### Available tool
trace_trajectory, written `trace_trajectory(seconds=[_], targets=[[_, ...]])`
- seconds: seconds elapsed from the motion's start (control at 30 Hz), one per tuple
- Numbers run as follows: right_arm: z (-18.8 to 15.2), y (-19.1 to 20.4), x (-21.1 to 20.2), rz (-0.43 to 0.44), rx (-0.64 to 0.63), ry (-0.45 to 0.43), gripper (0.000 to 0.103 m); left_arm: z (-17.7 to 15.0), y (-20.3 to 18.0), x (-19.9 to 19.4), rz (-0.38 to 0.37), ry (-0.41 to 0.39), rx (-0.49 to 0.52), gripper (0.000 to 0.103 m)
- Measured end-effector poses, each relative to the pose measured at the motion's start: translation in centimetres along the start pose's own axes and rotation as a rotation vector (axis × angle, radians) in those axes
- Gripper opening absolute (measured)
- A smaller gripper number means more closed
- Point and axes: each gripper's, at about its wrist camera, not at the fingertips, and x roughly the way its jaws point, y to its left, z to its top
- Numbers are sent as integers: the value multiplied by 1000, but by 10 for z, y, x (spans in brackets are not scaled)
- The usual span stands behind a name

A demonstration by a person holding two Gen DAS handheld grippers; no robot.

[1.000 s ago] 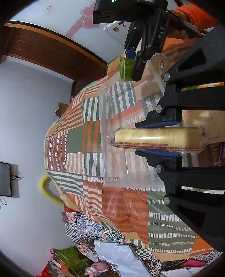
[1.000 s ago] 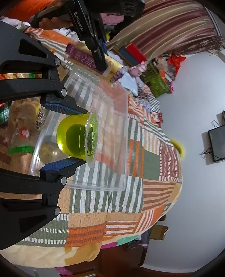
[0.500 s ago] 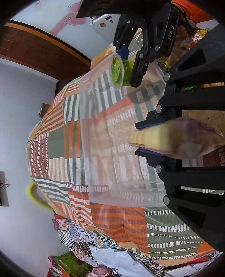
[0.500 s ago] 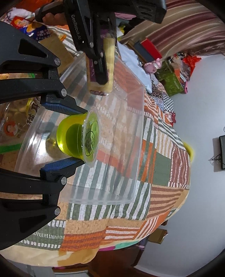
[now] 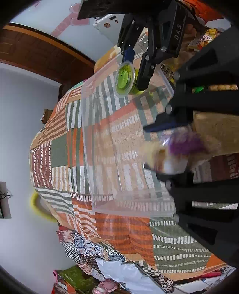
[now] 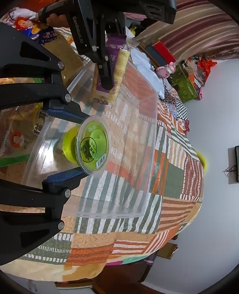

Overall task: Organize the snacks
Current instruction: 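Drop the jelly cup in the box with the right tool while the left releases the wafer pack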

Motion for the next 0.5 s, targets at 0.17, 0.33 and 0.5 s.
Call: trace_trajectory(seconds=[0.17, 0.33, 0.5], targets=[[-2, 0, -12, 8, 15, -24, 50, -3, -1, -17, 22, -43, 3, 56], [-3, 6, -33, 3, 2, -75, 57, -6, -3, -36, 16, -73, -6, 58], [-7, 12, -51, 3, -13, -106, 58, -12, -5, -56, 29, -112, -9, 65]])
